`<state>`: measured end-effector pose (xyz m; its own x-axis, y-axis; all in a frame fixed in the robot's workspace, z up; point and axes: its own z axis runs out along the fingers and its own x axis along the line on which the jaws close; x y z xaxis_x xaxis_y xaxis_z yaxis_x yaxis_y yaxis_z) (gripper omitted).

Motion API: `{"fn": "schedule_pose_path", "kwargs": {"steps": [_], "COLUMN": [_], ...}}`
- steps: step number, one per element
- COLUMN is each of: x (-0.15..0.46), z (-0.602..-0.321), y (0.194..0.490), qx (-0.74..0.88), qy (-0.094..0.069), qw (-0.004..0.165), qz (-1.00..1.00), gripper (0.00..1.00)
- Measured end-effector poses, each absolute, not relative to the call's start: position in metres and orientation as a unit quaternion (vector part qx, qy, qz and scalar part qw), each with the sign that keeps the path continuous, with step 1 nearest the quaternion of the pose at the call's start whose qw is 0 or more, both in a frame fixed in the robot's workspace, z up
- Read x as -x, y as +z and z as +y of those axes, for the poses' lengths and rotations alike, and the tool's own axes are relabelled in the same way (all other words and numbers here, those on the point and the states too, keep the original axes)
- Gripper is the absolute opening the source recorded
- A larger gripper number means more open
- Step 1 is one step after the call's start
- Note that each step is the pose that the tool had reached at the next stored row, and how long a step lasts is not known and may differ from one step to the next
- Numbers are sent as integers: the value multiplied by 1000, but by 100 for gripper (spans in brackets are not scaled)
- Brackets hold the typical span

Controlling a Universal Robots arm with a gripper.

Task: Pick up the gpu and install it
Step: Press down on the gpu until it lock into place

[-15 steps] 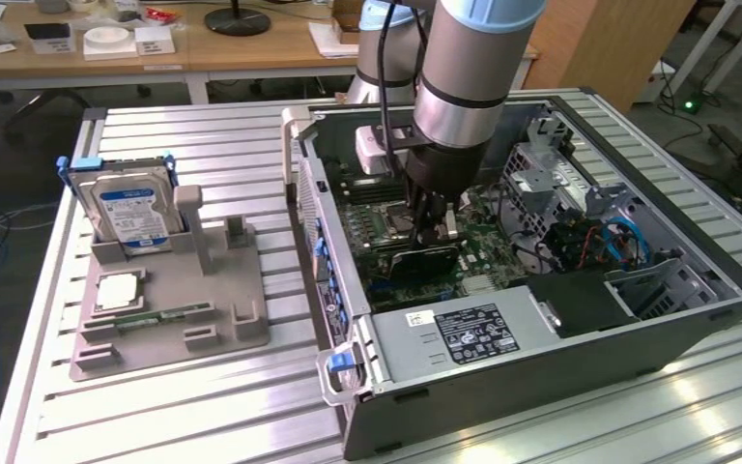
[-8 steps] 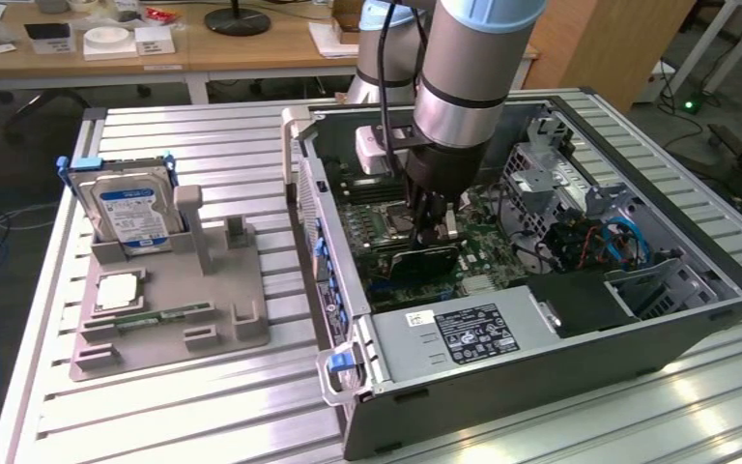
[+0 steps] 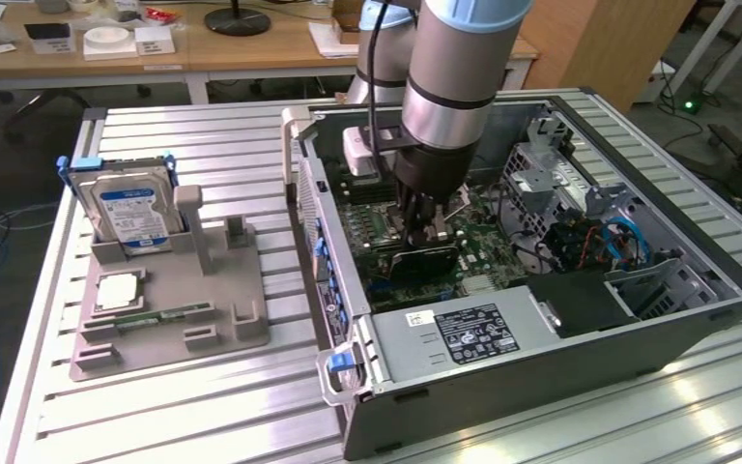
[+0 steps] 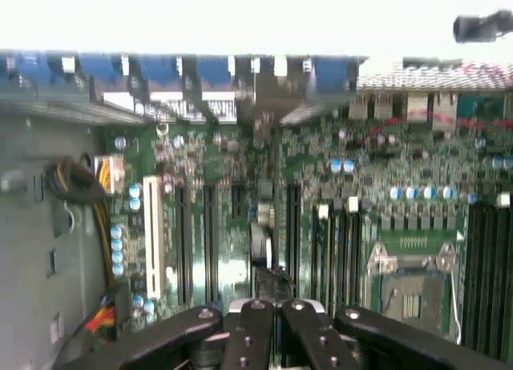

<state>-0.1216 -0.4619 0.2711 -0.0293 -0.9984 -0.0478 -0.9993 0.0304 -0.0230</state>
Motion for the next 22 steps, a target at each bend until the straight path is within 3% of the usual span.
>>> {"fn": "schedule_pose_path", "kwargs": {"steps": [22], "x": [158], "z": [-460], "y": [290], "qx": [697], "qy": [8], "qw": [22], "qz": [717], "gripper": [11]}}
